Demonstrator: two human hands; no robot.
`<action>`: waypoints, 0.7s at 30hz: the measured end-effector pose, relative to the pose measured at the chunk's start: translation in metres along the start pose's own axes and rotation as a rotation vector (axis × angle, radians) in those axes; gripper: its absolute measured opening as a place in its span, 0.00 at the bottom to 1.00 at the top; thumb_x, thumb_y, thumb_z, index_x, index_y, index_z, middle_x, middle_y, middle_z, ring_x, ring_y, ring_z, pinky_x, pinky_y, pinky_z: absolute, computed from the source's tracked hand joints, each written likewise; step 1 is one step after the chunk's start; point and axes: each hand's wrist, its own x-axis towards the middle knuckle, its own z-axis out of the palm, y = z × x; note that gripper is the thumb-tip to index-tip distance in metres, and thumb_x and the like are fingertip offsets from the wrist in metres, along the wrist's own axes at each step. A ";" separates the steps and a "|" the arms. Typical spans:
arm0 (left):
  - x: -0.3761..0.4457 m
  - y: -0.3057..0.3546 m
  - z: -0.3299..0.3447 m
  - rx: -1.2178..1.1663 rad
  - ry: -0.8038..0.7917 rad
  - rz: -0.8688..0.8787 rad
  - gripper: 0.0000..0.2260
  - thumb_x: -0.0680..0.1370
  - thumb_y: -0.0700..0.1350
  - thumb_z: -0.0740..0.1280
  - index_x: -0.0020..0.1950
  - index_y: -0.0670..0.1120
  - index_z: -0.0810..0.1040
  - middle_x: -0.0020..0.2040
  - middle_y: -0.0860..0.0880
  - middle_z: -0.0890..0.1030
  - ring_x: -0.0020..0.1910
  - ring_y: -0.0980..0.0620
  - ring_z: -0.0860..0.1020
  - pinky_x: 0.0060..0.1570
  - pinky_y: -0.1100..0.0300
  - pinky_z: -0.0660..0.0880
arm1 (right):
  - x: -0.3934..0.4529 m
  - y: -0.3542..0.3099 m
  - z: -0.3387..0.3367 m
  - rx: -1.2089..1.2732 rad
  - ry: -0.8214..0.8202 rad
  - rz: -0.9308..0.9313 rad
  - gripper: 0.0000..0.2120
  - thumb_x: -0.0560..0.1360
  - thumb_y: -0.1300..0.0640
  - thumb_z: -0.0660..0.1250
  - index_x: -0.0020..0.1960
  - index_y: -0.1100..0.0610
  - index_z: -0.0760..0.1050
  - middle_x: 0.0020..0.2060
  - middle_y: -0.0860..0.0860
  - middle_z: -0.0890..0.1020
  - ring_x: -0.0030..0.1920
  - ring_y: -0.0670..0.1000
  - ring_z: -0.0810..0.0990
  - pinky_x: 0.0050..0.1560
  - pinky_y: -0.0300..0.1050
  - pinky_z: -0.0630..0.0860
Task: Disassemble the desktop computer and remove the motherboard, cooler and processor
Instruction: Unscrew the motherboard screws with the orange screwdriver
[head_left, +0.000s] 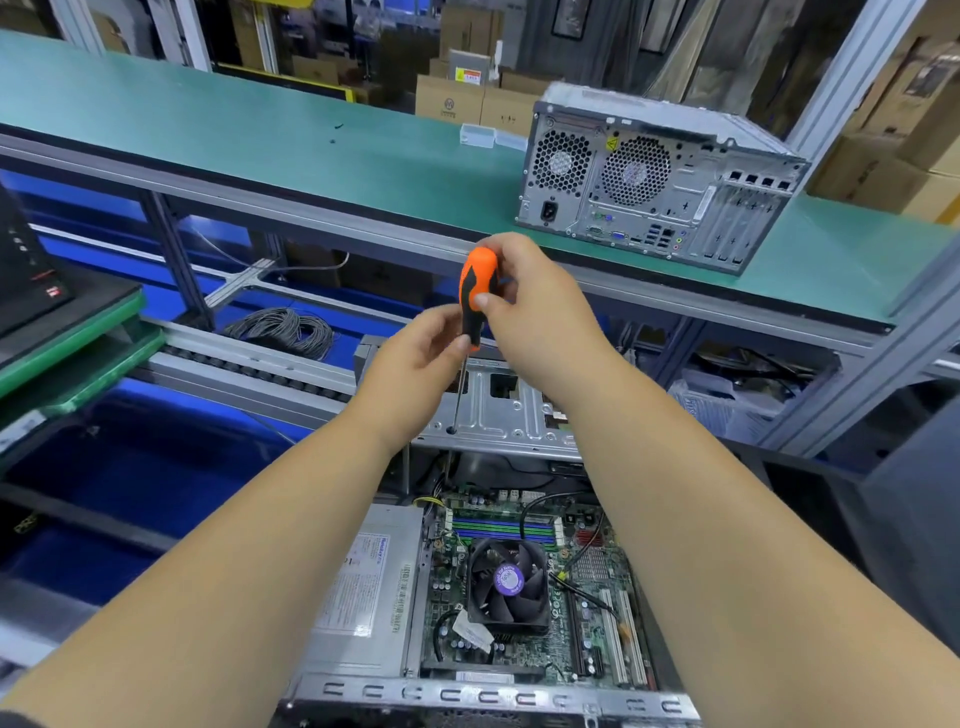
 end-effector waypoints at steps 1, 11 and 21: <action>0.000 -0.002 -0.001 0.017 0.006 0.005 0.11 0.78 0.48 0.63 0.59 0.59 0.76 0.55 0.58 0.81 0.57 0.60 0.78 0.57 0.59 0.74 | 0.001 0.001 -0.001 0.001 -0.031 -0.001 0.18 0.77 0.61 0.64 0.62 0.45 0.70 0.54 0.47 0.79 0.54 0.51 0.77 0.53 0.49 0.75; 0.004 0.005 0.002 0.101 0.101 0.013 0.12 0.66 0.58 0.70 0.46 0.58 0.74 0.42 0.50 0.81 0.43 0.49 0.81 0.42 0.53 0.79 | -0.010 0.005 0.016 -0.055 0.061 0.008 0.12 0.73 0.51 0.72 0.50 0.52 0.71 0.45 0.48 0.79 0.46 0.52 0.77 0.46 0.50 0.75; -0.005 -0.007 -0.010 0.100 -0.030 -0.061 0.14 0.72 0.49 0.74 0.56 0.54 0.78 0.50 0.54 0.81 0.52 0.57 0.79 0.58 0.54 0.76 | -0.008 -0.008 0.004 -0.065 0.105 -0.065 0.09 0.74 0.53 0.70 0.48 0.49 0.70 0.42 0.45 0.79 0.45 0.51 0.79 0.44 0.48 0.75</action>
